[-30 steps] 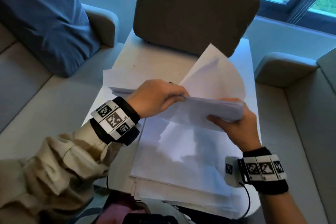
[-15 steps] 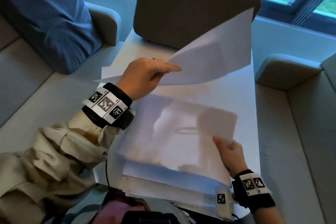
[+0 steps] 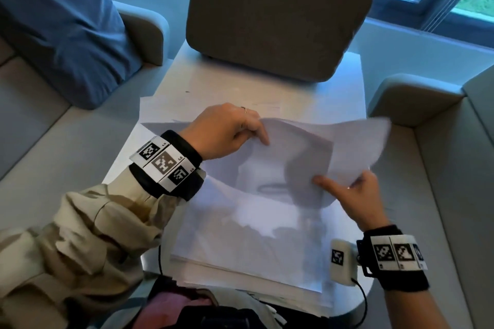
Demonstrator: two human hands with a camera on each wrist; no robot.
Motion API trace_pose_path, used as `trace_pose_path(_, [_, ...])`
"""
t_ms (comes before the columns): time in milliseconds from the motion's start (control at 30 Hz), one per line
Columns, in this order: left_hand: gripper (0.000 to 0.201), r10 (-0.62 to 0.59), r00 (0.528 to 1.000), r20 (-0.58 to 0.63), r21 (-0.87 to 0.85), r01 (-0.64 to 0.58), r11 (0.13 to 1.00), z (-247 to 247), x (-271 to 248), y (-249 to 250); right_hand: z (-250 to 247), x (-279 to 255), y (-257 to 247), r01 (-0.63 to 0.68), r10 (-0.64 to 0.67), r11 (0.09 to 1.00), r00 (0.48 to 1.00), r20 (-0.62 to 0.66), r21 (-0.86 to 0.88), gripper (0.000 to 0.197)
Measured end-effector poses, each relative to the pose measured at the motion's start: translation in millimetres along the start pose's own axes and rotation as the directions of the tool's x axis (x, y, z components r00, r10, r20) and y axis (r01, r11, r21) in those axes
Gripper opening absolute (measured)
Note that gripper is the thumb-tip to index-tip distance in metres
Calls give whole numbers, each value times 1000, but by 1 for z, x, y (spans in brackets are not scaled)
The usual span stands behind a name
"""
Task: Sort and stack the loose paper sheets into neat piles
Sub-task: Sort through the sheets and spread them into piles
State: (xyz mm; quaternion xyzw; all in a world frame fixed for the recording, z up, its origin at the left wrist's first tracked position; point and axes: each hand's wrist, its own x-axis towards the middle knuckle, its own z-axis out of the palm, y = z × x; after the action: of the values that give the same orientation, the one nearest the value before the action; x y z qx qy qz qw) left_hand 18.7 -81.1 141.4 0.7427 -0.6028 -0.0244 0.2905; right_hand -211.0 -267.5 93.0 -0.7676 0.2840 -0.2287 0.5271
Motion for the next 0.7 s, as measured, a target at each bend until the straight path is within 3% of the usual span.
trace_pose_path(67, [20, -29, 1000, 6, -75, 29, 997, -1, 0, -2, 6, -3, -7, -28, 27, 995, 1000, 16, 98, 20])
trace_pose_path(100, [15, -49, 999, 5, -116, 49, 992, -2, -2, -4, 8, -6, -6, -54, 53, 988, 999, 11, 144, 17])
trace_pose_path(233, [20, -197, 980, 40, -243, 201, 949, -6, -10, -24, 11, -22, 25, -291, 304, 908, 953, 5, 301, 30])
trace_pose_path(300, [29, -289, 953, 93, -256, 304, 918, -3, -15, -36, 12, -35, 53, -426, 437, 853, 899, 35, 302, 49])
trace_pose_path(367, [24, -382, 913, 144, -204, 405, 891, 4, -22, -47, 15, -47, 81, -531, 537, 803, 842, 59, 269, 74])
trace_pose_path(433, [15, -453, 870, 194, -161, 483, 860, 15, -30, -59, 17, -57, 105, -608, 613, 758, 788, 59, 236, 76])
trace_pose_path(533, [8, -530, 793, 300, -55, 569, 820, 35, -47, -79, 17, -61, 122, -678, 684, 728, 729, -35, 102, 48])
trace_pose_path(600, [10, -614, 698, 369, 30, 651, 758, 51, -62, -94, 15, -58, 128, -673, 658, 732, 739, -147, -108, 53])
trace_pose_path(700, [34, -745, 535, 399, 198, 743, 639, 76, -85, -114, 11, -54, 128, -606, 549, 701, 795, -258, -376, 69])
